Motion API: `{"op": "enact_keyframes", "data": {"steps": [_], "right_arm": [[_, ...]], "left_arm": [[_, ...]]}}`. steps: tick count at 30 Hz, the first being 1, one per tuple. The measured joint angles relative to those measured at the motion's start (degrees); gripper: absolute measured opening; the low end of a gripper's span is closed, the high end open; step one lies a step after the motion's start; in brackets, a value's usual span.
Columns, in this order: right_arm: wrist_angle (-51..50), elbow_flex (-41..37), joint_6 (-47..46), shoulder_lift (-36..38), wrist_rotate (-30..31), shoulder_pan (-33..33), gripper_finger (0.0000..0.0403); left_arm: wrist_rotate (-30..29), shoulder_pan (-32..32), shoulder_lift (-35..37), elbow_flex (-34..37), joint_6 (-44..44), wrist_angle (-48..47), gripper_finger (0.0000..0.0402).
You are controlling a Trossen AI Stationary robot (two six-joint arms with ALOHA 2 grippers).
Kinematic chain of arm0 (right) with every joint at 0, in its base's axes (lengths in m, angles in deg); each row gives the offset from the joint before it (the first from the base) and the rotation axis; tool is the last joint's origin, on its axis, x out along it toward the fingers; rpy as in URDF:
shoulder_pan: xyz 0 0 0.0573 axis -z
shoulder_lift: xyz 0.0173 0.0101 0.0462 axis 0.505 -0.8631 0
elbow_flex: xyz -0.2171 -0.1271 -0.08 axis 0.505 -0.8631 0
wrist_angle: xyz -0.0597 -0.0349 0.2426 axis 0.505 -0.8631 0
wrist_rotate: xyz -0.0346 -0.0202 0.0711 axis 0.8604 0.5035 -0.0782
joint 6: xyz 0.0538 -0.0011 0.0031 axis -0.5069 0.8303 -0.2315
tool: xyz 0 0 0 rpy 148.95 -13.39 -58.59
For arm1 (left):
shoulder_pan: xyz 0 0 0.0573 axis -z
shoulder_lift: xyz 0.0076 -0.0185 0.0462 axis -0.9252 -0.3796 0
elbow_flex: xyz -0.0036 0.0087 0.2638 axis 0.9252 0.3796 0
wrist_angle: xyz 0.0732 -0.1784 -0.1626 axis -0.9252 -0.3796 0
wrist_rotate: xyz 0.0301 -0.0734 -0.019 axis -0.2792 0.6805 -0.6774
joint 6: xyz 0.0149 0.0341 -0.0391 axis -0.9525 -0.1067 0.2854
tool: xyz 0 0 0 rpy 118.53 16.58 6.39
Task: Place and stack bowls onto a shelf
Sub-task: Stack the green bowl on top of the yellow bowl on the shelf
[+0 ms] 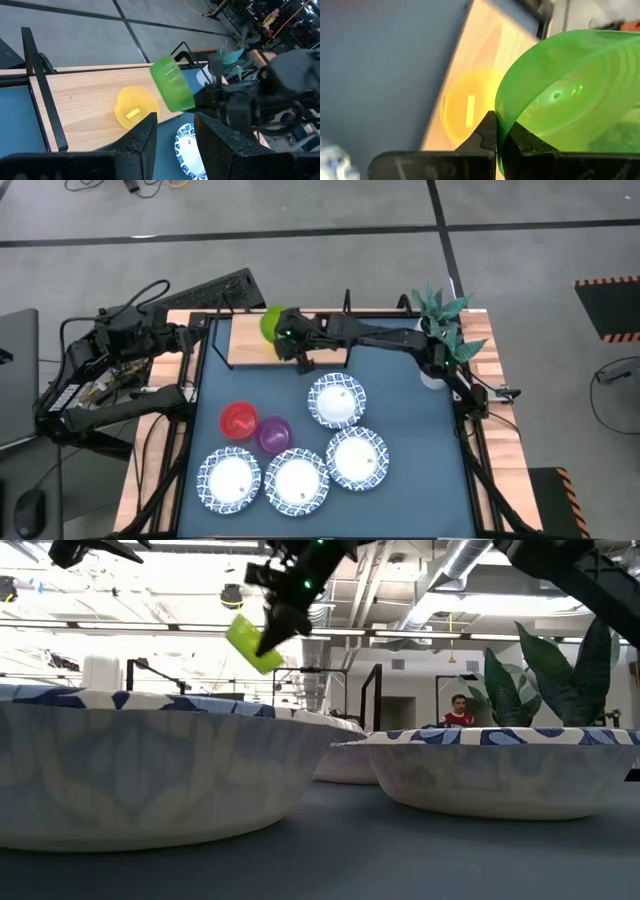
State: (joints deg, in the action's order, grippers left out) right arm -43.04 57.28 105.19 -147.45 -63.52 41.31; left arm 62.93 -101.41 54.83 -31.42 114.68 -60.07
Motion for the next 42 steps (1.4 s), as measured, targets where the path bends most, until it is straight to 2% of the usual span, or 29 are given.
{"op": "enact_keyframes", "data": {"steps": [5,16,24,34,42], "right_arm": [[-3.70,-0.17,3.03,-2.77,2.12,0.94,0.0024],[-1.55,-0.07,6.73,-6.60,2.07,1.21,0.0025],[1.22,0.03,6.47,-6.43,-0.10,2.38,0.0025],[1.08,0.04,4.96,-6.43,-5.64,2.93,0.0048],[1.26,0.04,4.87,-6.43,-6.00,3.85,0.0057]], "left_arm": [[-1.11,0.00,0.00,0.00,0.00,-0.03,0.0114],[-1.58,0.00,0.02,0.00,0.00,-1.55,0.0114],[-2.51,0.00,0.02,0.00,0.00,-1.55,0.0114],[-2.66,0.00,0.02,0.00,-0.30,-1.53,0.0114],[-2.66,0.00,0.02,0.00,-0.70,-1.53,0.0114]]}}
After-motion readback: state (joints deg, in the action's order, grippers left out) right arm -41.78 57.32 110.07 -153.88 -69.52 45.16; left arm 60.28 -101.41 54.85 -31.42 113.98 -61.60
